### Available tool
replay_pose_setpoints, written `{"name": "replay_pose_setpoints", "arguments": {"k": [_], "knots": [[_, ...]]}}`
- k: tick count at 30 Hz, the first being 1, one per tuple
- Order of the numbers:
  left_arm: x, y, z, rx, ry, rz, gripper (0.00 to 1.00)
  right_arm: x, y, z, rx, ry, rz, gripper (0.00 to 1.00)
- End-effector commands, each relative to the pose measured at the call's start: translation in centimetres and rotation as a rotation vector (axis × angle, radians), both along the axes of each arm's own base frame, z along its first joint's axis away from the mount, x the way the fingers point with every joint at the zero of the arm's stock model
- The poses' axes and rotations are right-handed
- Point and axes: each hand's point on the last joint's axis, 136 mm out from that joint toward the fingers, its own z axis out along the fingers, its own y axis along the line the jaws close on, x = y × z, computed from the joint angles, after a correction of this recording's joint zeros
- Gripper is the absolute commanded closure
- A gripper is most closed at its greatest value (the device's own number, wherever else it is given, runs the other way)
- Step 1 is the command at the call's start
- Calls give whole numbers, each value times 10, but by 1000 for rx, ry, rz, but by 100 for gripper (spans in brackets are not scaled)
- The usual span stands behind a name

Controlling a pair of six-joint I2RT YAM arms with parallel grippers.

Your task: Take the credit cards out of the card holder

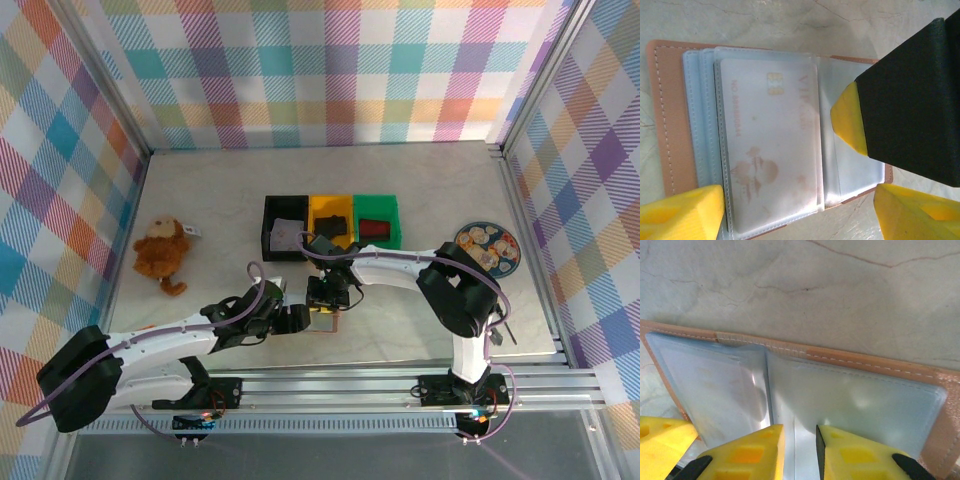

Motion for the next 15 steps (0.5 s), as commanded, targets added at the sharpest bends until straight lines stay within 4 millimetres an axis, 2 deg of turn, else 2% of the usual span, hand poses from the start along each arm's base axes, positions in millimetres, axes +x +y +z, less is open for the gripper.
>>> {"name": "replay_pose_setpoints", "arguments": {"k": [1,8,15], "knots": [[6,-2,6,8,-20,2,21,-3,0,-6,-9,26,-6,74],[5,-18,7,-67,-5,-12,21,-4,1,-7,-7,29,-5,74],[8,-25,26,-130,-31,-1,21,-4,2,-8,-2,34,-7,74]]}}
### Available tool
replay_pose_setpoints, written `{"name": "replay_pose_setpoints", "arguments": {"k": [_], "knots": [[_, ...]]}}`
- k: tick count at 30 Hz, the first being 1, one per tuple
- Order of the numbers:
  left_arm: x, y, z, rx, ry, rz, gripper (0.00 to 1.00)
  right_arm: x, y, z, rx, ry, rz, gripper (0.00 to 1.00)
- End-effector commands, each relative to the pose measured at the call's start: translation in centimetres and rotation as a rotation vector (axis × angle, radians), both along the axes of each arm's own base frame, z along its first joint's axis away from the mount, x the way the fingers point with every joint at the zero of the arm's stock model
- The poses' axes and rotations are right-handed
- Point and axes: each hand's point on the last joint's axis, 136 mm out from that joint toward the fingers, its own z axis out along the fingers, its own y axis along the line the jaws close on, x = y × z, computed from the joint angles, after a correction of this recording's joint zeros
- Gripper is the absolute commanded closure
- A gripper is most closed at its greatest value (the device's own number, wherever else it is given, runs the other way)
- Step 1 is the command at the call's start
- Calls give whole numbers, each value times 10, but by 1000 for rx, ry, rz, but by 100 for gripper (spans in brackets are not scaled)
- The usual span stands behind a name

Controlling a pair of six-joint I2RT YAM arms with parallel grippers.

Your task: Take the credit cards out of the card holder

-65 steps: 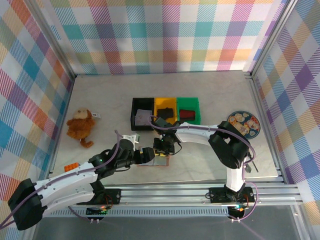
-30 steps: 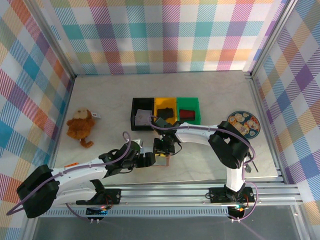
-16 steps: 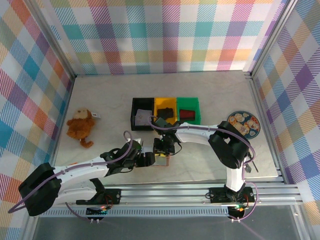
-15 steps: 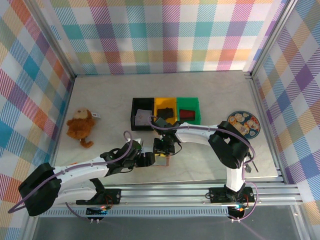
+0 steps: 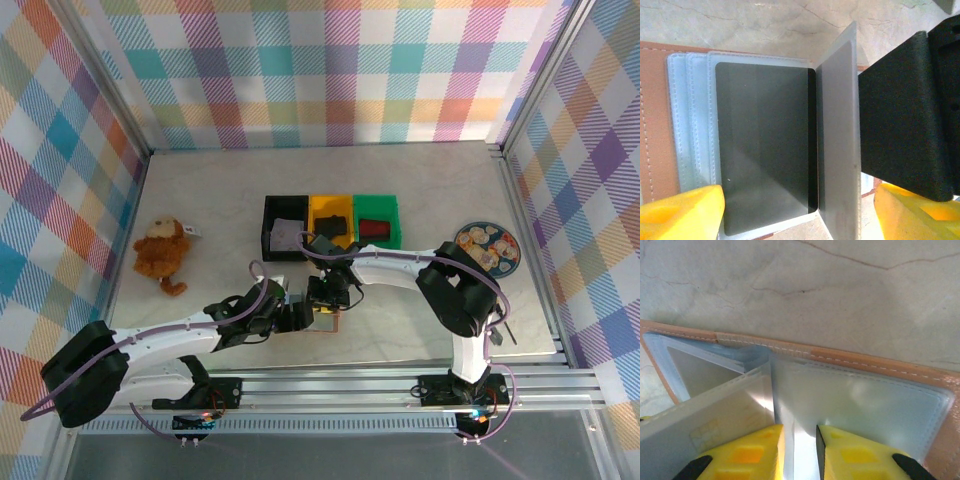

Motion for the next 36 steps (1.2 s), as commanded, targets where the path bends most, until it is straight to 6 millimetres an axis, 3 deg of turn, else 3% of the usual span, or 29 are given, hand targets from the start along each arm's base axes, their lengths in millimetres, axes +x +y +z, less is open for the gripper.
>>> {"name": "replay_pose_setpoints", "arguments": {"k": [1,9,16,24,29,36], "knots": [[7,-16,29,-101,-43,0,21,-3,2,-7,2,27,-6,74],[13,-25,45,-149,-60,12,21,-1,3,5,27,-5,-3,74],[14,-37,42,-168,-41,-5,21,-4,6,3,48,17,-3,74],[25,-51,83,-240,-110,-11,21,0,-4,29,48,-56,-13,73],[26,-68,89,-269,-104,-36,21,2,-16,47,53,-106,-53,70],[26,-84,82,-276,-82,-58,21,1,-46,65,26,-154,-116,67]]}}
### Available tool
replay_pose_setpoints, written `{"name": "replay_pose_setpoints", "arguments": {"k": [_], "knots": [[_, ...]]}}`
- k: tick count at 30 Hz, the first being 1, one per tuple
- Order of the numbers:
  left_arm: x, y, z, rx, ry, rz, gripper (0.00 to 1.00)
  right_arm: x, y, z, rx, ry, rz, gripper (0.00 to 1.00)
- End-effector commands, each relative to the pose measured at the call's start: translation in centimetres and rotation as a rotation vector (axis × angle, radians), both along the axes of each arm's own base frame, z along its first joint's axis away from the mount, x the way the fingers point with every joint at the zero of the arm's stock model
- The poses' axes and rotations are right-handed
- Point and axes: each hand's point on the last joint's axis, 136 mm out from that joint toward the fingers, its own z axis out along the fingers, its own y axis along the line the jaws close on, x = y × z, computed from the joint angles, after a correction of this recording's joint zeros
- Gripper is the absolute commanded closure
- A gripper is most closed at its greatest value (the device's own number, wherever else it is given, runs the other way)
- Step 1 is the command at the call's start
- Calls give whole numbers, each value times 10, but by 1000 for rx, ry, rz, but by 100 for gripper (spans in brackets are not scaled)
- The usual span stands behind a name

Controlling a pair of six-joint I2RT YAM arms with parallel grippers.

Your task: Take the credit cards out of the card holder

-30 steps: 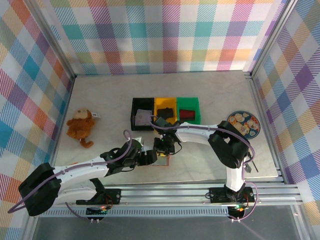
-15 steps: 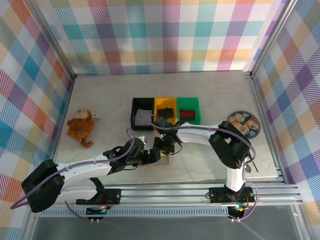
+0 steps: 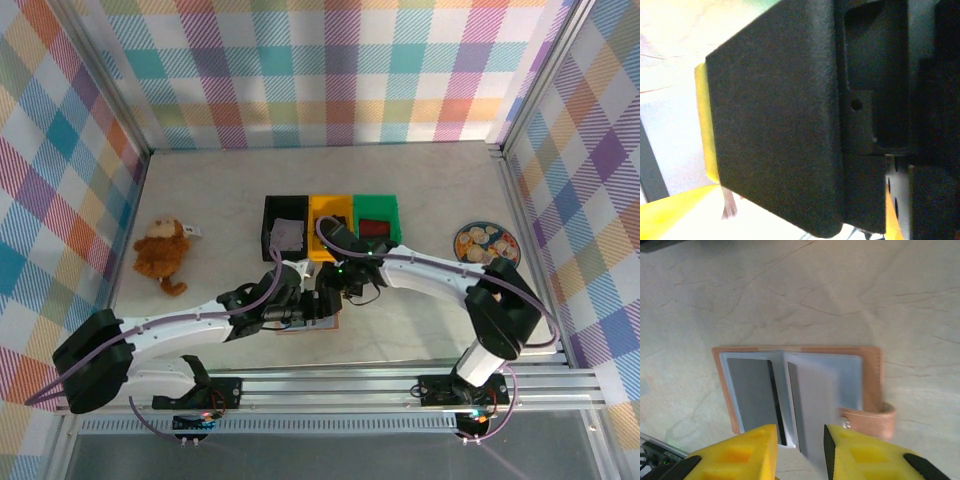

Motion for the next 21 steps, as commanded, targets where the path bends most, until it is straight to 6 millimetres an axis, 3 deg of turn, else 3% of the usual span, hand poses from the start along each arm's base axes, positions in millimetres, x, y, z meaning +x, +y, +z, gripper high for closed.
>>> {"name": "replay_pose_setpoints", "arguments": {"k": [1,7,15,21], "knots": [[18,-5,14,-38,-37,63,22,-21,-17,4,-29,40,-1,67],[16,21,20,69,-89,84,21,-28,-10,10,32,32,69,66],[1,71,-6,200,-51,175,20,-26,16,15,185,7,106,68],[-9,115,-24,310,-29,279,19,-29,34,3,233,69,124,72]]}}
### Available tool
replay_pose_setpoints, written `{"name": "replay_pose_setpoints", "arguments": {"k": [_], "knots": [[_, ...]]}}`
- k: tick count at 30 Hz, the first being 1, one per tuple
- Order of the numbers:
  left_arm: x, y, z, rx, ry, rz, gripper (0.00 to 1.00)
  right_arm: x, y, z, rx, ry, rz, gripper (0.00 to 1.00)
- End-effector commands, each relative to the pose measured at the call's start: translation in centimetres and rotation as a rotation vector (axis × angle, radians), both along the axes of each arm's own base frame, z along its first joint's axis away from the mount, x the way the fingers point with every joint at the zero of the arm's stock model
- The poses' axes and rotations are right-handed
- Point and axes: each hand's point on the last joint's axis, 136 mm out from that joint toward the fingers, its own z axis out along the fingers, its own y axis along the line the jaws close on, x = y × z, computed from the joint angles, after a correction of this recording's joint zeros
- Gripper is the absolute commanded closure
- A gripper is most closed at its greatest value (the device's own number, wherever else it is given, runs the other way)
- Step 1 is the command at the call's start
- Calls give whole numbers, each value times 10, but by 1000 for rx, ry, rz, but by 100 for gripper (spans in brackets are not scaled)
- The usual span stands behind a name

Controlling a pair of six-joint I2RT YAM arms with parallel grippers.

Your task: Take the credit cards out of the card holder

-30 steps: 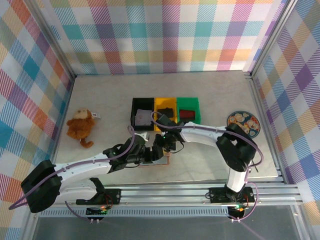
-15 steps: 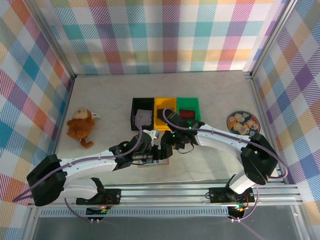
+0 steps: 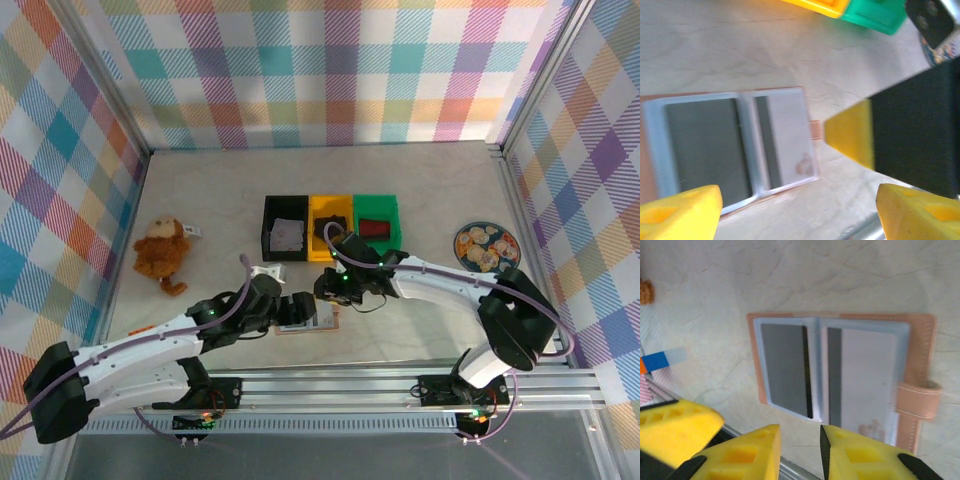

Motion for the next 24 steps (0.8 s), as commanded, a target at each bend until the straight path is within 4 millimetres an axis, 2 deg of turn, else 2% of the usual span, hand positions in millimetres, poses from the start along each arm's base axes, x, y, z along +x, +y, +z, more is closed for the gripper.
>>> {"name": "replay_pose_setpoints", "arguments": {"k": [1,8,15,24], "knots": [[-3,39,-23,124,31,112,18,-7,18,-6,59,46,43,72],[-16,58,-48,200,127,160,19,-7,25,-24,65,70,39,73],[-19,78,-52,305,150,206,19,-5,26,-35,35,81,31,74],[-19,73,-65,372,198,183,19,-5,26,-48,6,98,13,75]]}}
